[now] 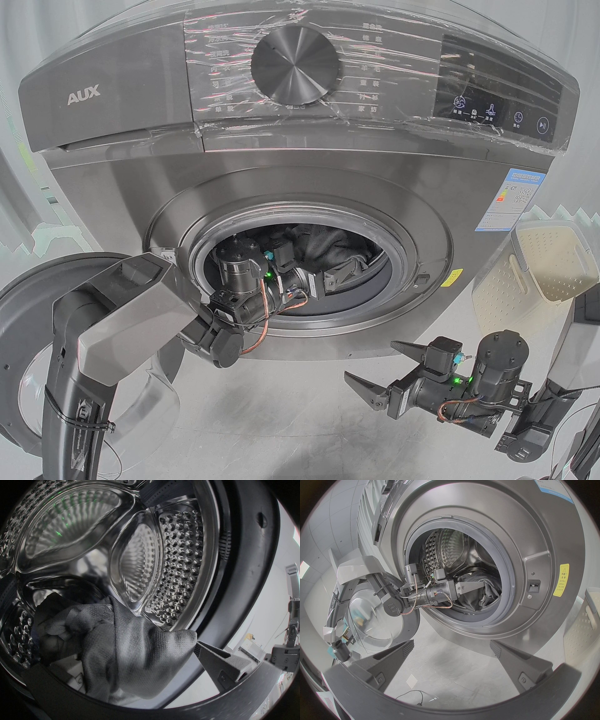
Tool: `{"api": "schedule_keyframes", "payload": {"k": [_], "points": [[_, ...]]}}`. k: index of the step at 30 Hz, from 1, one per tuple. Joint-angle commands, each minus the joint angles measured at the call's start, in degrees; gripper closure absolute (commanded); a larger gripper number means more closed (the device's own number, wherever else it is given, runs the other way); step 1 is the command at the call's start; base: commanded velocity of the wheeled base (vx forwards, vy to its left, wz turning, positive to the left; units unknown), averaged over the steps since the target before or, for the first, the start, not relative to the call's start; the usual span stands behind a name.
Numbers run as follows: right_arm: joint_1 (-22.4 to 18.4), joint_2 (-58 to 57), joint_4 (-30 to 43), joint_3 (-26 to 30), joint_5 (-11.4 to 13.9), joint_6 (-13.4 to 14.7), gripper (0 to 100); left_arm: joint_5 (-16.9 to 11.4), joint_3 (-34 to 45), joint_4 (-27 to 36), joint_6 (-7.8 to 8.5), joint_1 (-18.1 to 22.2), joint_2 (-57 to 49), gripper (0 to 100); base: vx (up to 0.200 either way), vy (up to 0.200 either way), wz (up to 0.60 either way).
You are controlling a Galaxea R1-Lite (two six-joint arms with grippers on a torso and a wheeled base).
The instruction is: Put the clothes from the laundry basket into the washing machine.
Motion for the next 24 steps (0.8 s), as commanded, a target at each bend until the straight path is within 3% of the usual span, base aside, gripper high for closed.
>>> {"api": "schedule_keyframes", "payload": {"k": [1, 6, 9, 12, 13, 17, 19, 21, 24], "points": [[0.1, 0.0, 0.0, -0.1, 0.0, 0.0, 0, 2.6, -2.4, 0.8, -0.23, 0.0, 0.8, 0, 0.0, 0.0, 0.0], [0.0, 0.0, 0.0, -0.1, 0.0, 0.0, 0, 5.5, -4.6, 2.1, -0.41, 0.1, 1.4, 0, 0.0, 0.0, 0.0], [0.1, 0.0, 0.0, -0.1, 0.0, 0.0, 0, 8.7, -5.7, 4.6, -0.32, 0.2, 1.4, 0, 0.0, 0.0, 0.0], [0.0, 0.0, 0.0, -0.2, 0.0, 0.0, 0, 9.8, -5.5, 5.7, -0.32, 0.1, 1.5, 0, 0.0, 0.0, 0.0], [0.0, 0.0, 0.0, -0.2, 0.0, 0.0, 0, 10.4, -5.5, 6.4, -0.06, 0.1, 1.8, 100, 0.0, 0.0, 0.0], [0.0, 0.0, 0.0, -0.2, 0.0, 0.0, 0, 12.0, -8.2, 8.7, -0.06, 0.2, 2.5, 100, 0.0, 0.0, 0.0], [0.1, 0.0, 0.0, -0.2, 0.0, 0.1, 0, 16.8, -14.7, 10.3, 0.03, 0.7, 5.0, 100, 0.0, 0.0, 0.0], [0.1, 0.0, 0.0, -0.2, 0.0, 0.0, 0, 19.5, -18.9, 11.3, 0.29, 1.3, 7.2, 100, 0.0, 0.0, 0.0], [0.1, 0.0, 0.0, -0.2, 0.0, 0.0, 0, 20.9, -23.0, 13.3, 0.29, 1.6, 9.1, 100, 0.0, 0.0, 0.0]]}}
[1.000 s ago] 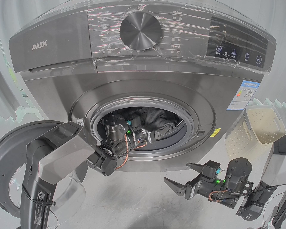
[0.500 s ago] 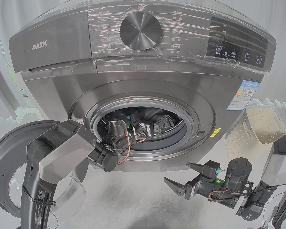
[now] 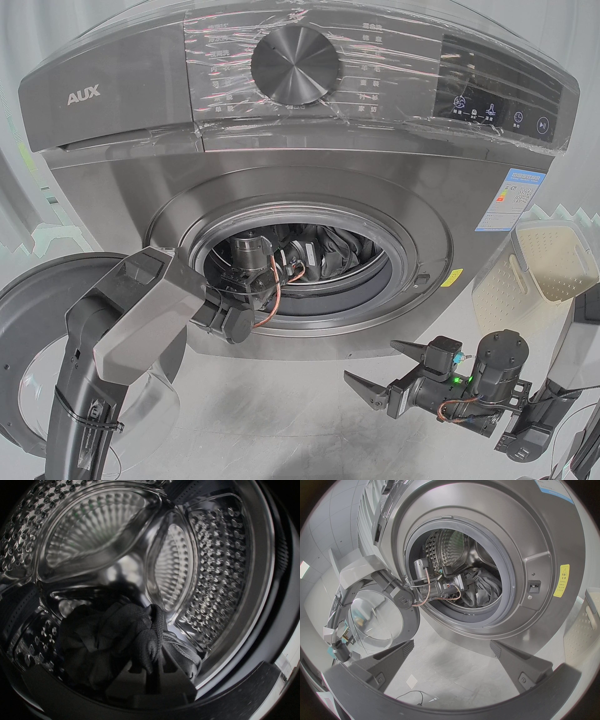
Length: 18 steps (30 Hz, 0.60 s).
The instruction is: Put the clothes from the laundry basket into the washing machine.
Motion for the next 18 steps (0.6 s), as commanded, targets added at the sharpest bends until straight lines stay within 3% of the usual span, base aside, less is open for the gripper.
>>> {"api": "schedule_keyframes", "payload": {"k": [1, 9, 15, 16, 18], "points": [[0.1, 0.0, 0.0, 0.0, 0.0, 0.1, 0, 3.9, -9.3, 3.2, 0.14, 1.2, 5.8, 100, 0.0, 0.0, 0.0], [0.1, 0.1, 0.0, 0.0, 0.1, 0.1, 0, 9.6, -24.8, 6.1, 0.05, 2.0, 11.8, 100, 0.0, 0.0, 0.0], [0.0, 0.1, 0.0, 0.0, 0.1, 0.1, 0, 10.2, -24.8, 6.5, 0.14, 2.3, 12.4, 100, 0.0, 0.0, 0.0], [0.0, 0.1, 0.0, 0.0, 0.1, 0.1, 0, 10.2, -24.8, 6.5, 0.14, 2.3, 12.5, 0, 0.0, 0.0, 0.0], [0.0, 0.1, 0.0, 0.0, 0.1, 0.1, 0, 10.1, -24.8, 6.9, 0.14, 2.2, 12.2, 0, 0.0, 0.0, 0.0]]}}
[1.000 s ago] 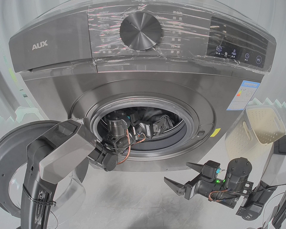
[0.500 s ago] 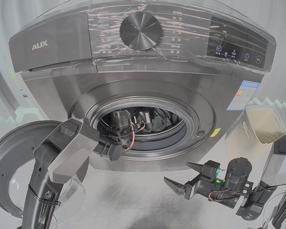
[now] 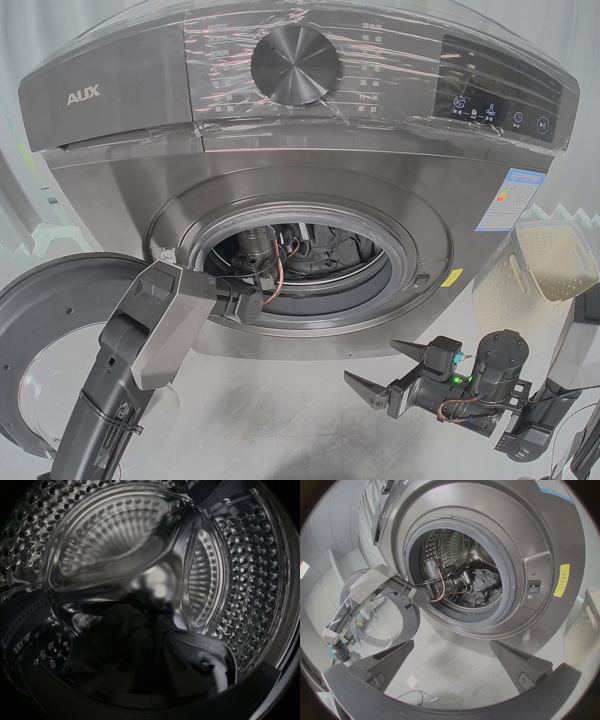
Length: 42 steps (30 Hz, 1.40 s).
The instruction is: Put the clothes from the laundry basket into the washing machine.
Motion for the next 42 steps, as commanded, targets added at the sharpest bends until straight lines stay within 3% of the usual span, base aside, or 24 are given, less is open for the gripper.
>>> {"api": "schedule_keyframes", "payload": {"k": [1, 9, 16, 20, 36, 42], "points": [[-0.1, 0.1, 0.0, 0.0, 0.0, 0.0, 0, 0.0, -0.6, 0.2, 0.05, 0.0, 1.1, 0, 0.0, 0.0, 0.0], [-0.4, 0.1, 0.0, 0.1, 0.1, 0.0, 0, -1.3, 8.8, -0.6, 0.58, -0.8, -4.0, 0, 0.0, 0.0, 0.0], [-0.7, 0.1, 0.0, 0.4, 0.1, -0.2, 0, -5.6, 27.5, -4.0, 5.06, -1.9, -13.4, 0, 0.0, 0.0, 0.0], [-0.8, 0.0, 0.0, 0.2, 0.1, -0.2, 0, -7.1, 35.1, -5.5, 5.41, -2.5, -17.8, 0, 0.0, 0.0, 0.0], [-0.9, -0.6, 0.0, 0.3, 0.1, -0.1, 0, -8.2, 54.1, -13.4, 6.03, -7.9, -23.5, 0, 0.0, 0.0, 0.0], [-0.9, -2.9, 0.0, 0.7, 0.2, 0.0, 0, -8.1, 66.3, -22.5, 5.77, -10.8, -25.1, 0, 0.0, 0.0, 0.0]]}}
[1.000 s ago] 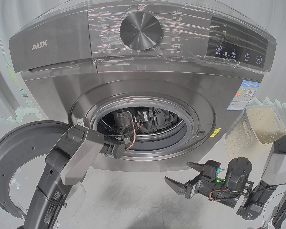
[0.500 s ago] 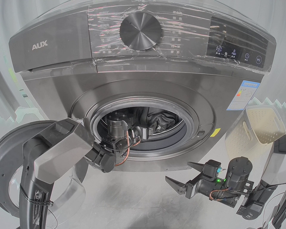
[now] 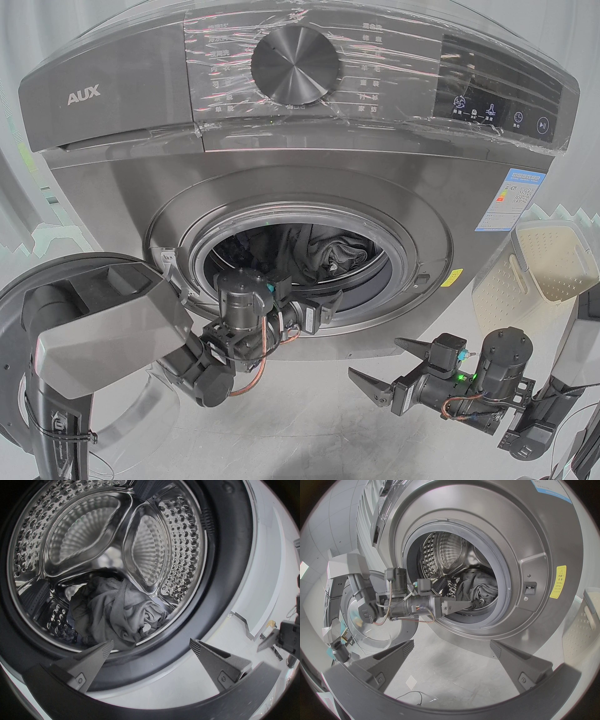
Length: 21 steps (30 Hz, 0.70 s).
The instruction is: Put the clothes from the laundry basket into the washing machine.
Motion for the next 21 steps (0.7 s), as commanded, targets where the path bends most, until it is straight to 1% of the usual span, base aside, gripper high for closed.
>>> {"api": "schedule_keyframes", "payload": {"k": [1, 3, 5, 7, 8, 10, 12, 14, 16, 17, 19, 21], "points": [[0.0, -2.8, 0.0, 0.3, 0.1, 0.1, 0, 0.6, 10.3, -6.5, -0.21, -3.1, -2.8, 0, 0.0, 0.0, 0.0], [0.4, -3.4, -0.1, -0.1, 0.1, 0.0, 0, 1.3, 12.9, -8.2, -0.38, -3.6, -3.8, 0, 0.0, 0.0, 0.0], [0.9, -3.8, -0.1, -1.1, 0.0, 0.0, 0, 2.9, 17.4, -9.8, -0.56, -3.8, -6.5, 0, 0.0, 0.0, 0.0], [0.7, -4.0, -0.1, -1.9, -0.3, 0.2, 0, 3.4, 21.2, -11.2, -1.18, -3.8, -9.4, 0, 0.0, 0.0, 0.0], [0.6, -4.1, -0.1, -1.9, -0.3, 0.2, 0, 3.4, 21.9, -11.4, -1.18, -3.8, -9.9, 0, 0.0, 0.0, 0.0], [-0.7, -6.3, -0.1, -1.4, -0.6, 0.2, 0, 3.3, 28.8, -15.0, -2.32, -4.2, -15.3, 0, 0.0, 0.0, 0.0], [-2.0, -7.4, -0.1, -0.8, -0.7, 0.2, 0, 3.3, 31.9, -16.7, -3.02, -5.4, -18.2, 0, 0.0, 0.0, 0.0], [-2.9, -8.9, -0.1, 0.4, -0.7, 0.2, 0, 3.3, 34.8, -18.1, -4.16, -6.5, -21.2, 0, 0.0, 0.0, 0.0], [-3.0, -10.3, -0.1, 1.7, -0.8, 0.2, 0, 3.4, 37.0, -18.9, -5.48, -7.3, -23.8, 0, 0.0, 0.0, 0.0], [-3.0, -10.4, -0.1, 1.9, -0.8, 0.2, 0, 3.4, 37.2, -18.9, -5.75, -7.4, -24.1, 0, 0.0, 0.0, 0.0], [-3.0, -12.7, -0.1, 4.8, -1.3, 0.4, 0, 3.7, 39.8, -18.8, -7.15, -7.5, -28.0, 0, 0.0, 0.0, 0.0], [-3.1, -14.1, -0.1, 6.5, -1.8, 0.9, 0, 4.5, 41.9, -18.8, -7.15, -7.3, -30.6, 0, 0.0, 0.0, 0.0]]}}
